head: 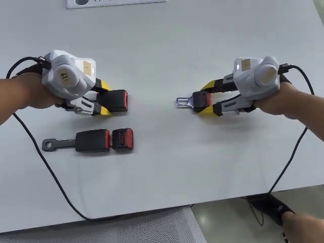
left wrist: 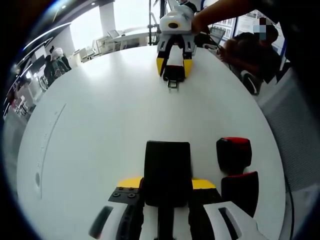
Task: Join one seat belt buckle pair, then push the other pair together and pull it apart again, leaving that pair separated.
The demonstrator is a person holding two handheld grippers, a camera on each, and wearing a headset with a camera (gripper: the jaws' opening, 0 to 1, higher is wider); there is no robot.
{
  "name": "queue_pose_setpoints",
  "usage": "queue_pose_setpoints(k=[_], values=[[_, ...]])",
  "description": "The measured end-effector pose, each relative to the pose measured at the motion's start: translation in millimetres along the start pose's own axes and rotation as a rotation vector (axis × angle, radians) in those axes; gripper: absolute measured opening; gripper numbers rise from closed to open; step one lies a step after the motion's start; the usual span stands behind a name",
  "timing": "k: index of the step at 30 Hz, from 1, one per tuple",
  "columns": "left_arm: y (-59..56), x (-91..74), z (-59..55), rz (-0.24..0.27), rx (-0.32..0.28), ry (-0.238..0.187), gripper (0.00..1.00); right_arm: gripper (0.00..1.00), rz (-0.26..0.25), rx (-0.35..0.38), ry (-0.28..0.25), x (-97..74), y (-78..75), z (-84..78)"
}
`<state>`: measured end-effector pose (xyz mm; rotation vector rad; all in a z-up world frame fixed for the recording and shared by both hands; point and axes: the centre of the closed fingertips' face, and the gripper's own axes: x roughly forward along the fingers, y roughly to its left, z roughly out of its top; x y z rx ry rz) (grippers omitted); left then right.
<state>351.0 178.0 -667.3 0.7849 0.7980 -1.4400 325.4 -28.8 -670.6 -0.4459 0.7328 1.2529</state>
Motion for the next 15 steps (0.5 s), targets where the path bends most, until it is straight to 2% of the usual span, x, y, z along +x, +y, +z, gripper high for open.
queue_pose_setpoints(k=[8,10,12,15], values=[[-1.0,0.6,0.7,-0.001,0.006,0.003,0.35,0.36,-0.008,0.024,-0.012,-7.5,1.8,-3.2],[-1.6,0.7,1.1,0.001,-0.001,0.007,0.35,0.36,-0.011,0.007,-0.003,-8.1,2.8,-3.8],[-1.8,0.6,0.7,-0.004,-0.021,0.023,0.35,0.37,-0.014,0.013,-0.002,-8.7,2.3,-3.3],[-8.9,0.4,0.3,-0.035,0.019,0.050,0.42,0.38,-0.031,0.030,0.010,-9.2,3.7,-2.8]])
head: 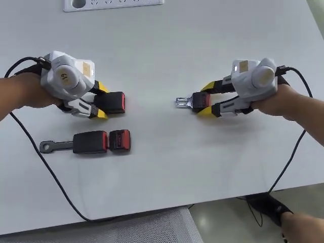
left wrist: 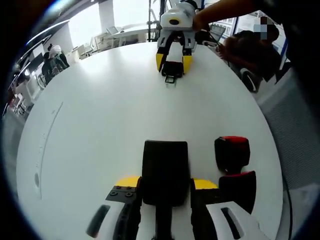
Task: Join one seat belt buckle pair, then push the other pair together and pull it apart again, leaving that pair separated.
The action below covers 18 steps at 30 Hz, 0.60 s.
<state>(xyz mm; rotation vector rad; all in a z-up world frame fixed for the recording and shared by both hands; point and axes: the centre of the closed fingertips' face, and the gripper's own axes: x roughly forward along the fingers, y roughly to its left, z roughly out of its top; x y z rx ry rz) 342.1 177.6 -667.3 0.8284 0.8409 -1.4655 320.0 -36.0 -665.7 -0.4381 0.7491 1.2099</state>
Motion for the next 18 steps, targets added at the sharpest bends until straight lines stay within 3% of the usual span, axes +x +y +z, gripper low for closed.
queue_pose_setpoints(k=[1,3,5,8,11,13,14,18], values=[[-1.5,-0.2,0.6,-0.008,-0.008,0.004,0.45,0.40,-0.005,0.023,-0.004,-0.7,1.1,1.8],[-4.2,-3.1,2.0,-0.015,-0.122,-0.007,0.50,0.47,-0.030,0.056,-0.045,-3.1,1.4,9.2],[2.9,-8.2,2.2,0.032,-0.112,-0.014,0.53,0.55,-0.073,0.088,-0.071,-6.5,-2.4,13.2],[0.8,-14.9,8.9,0.044,-0.171,-0.059,0.64,0.65,-0.138,0.121,-0.096,-11.1,-7.1,15.1],[4.3,-23.3,9.5,0.108,-0.242,-0.077,0.76,0.72,-0.204,0.157,-0.123,-15.4,-12.2,18.9],[7.6,-30.1,10.8,0.159,-0.304,-0.119,0.81,0.72,-0.250,0.165,-0.147,-18.5,-14.4,23.3],[6.8,-34.5,11.2,0.179,-0.363,-0.148,0.82,0.73,-0.285,0.171,-0.158,-20.0,-16.0,24.5],[4.4,-46.8,2.5,0.259,-0.473,-0.197,0.93,0.81,-0.355,0.221,-0.191,-20.0,-15.9,26.8]])
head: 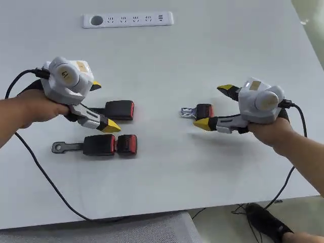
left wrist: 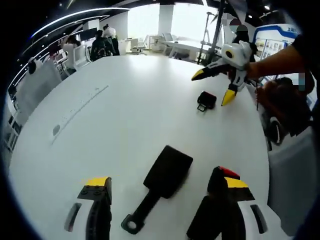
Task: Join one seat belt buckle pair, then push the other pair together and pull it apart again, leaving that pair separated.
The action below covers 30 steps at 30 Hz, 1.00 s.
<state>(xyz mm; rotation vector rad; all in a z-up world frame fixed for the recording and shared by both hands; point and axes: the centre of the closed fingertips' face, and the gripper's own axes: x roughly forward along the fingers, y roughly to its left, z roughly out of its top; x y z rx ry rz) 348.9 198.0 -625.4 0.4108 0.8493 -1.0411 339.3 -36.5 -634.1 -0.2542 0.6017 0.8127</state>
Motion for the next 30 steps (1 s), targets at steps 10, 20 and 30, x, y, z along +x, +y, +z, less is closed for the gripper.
queue_pose_setpoints(k=[10,20,30], values=[[-1.7,-39.4,-24.0,0.153,-0.197,-0.131,1.00,0.97,-0.147,0.056,-0.088,-10.6,13.0,17.0],[-19.6,-80.0,-46.6,0.207,-0.235,-0.216,1.00,1.00,-0.202,0.071,-0.122,-22.6,43.4,24.7],[-45.0,-122.8,-65.1,0.197,-0.216,-0.300,1.00,1.00,-0.211,0.046,-0.162,-45.1,90.1,33.0]])
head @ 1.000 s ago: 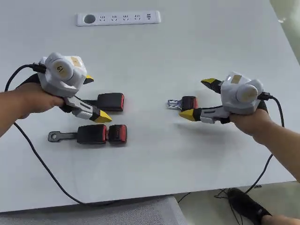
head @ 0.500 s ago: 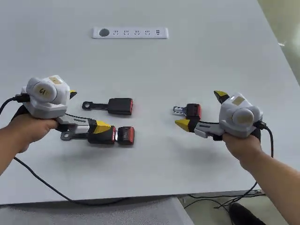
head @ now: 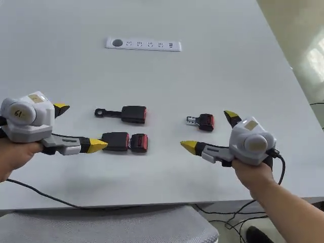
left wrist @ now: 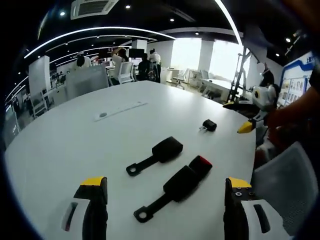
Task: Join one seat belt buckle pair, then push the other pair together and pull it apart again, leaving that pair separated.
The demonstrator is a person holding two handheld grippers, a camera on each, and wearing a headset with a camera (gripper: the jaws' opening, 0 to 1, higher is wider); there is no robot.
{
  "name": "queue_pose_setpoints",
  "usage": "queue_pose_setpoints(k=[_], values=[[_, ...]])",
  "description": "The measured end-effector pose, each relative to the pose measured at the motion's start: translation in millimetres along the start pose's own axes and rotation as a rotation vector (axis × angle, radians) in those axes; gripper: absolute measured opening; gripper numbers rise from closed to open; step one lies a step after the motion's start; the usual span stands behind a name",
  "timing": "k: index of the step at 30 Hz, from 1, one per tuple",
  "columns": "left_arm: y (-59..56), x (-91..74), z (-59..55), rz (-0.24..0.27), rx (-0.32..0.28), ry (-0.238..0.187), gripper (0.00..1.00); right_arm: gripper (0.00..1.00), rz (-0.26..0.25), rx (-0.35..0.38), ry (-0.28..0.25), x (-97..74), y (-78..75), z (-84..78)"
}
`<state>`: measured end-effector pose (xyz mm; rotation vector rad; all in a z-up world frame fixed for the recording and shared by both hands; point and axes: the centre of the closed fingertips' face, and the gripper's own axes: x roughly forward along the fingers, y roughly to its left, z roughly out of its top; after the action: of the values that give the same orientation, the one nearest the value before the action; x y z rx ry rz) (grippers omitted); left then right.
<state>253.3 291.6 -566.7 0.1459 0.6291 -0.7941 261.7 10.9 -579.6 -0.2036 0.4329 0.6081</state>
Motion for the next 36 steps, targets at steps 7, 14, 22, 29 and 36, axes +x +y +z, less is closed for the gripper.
queue_pose_setpoints(k=[7,14,22,29,36], values=[[-5.5,-26.8,-24.0,-0.009,0.011,0.000,1.00,1.00,-0.013,-0.004,0.006,-21.1,18.7,-7.2],[-7.7,-52.5,-34.5,0.007,0.009,-0.014,1.00,1.00,-0.032,0.006,0.011,-37.5,28.9,-14.8],[-7.4,-66.9,-40.4,0.019,0.019,-0.020,1.00,1.00,-0.059,0.015,0.002,-46.1,29.7,-13.2],[-7.5,-70.2,-39.0,0.028,0.019,-0.034,1.00,1.00,-0.070,0.019,-0.003,-49.1,31.2,-14.0],[-8.0,-72.4,-35.6,0.037,0.012,-0.045,1.00,1.00,-0.072,0.027,-0.002,-49.3,32.2,-15.6]])
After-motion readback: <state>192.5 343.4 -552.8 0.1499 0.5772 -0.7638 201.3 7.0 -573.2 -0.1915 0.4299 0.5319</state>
